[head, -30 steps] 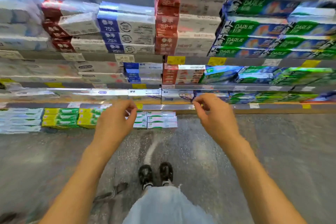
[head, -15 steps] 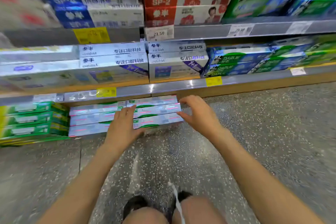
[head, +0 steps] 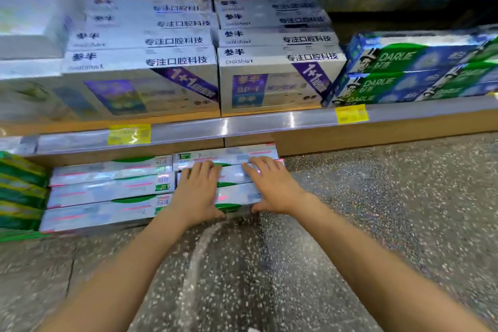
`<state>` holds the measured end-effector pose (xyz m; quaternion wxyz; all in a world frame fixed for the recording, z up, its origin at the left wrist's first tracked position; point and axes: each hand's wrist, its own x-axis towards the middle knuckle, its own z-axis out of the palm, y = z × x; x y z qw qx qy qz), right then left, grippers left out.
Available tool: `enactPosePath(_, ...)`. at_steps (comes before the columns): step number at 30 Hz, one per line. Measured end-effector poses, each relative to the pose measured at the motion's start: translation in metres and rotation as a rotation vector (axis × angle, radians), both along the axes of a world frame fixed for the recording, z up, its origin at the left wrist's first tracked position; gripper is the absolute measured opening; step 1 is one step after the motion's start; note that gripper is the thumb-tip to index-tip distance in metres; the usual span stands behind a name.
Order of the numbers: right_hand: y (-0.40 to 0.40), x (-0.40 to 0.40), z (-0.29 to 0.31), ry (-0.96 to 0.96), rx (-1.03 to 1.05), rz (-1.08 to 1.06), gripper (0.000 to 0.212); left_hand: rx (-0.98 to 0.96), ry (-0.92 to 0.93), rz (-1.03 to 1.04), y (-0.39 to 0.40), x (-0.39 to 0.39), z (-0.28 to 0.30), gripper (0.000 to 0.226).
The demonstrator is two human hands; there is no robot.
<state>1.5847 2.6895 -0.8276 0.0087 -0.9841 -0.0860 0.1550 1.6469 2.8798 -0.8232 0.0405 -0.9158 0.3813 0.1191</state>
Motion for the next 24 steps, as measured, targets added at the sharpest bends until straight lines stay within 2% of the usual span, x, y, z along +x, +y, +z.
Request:
enactPosePath(3,0.006,-0.009,-0.005,-0.064,-0.025,0.009,0.103,-0.085,-0.128,-0.02,0.004,-0.002,-0.014,0.109)
enactPosePath(8,0.008,-0.012,-0.02,-0.162,-0.038,0.042,0.114,-0.01,-0.067,-0.018,0.0,-0.01,-0.025,0.109)
enactPosePath(11,0.008,-0.009,-0.017,-0.13,-0.057,0.057,0.117,0.057,0.022,-0.009,-0.002,-0.013,-0.013,0.112)
enactPosePath(14,0.004,-0.013,0.01,-0.143,-0.048,0.073,0.114,0.0,0.004,-0.011,-0.007,-0.014,0.02,0.098)
enactPosePath(16,0.001,-0.017,0.061,-0.186,-0.035,0.069,0.111,-0.02,-0.072,-0.04,-0.009,-0.015,0.069,0.097)
enactPosePath(18,0.0,-0.02,0.133,-0.236,-0.032,0.07,0.11,-0.005,-0.071,-0.037,-0.008,-0.014,0.144,0.098)
enactPosePath(24,0.02,-0.016,0.416,-0.396,-0.089,0.147,0.116,-0.112,-0.209,0.027,0.03,-0.023,0.412,0.112)
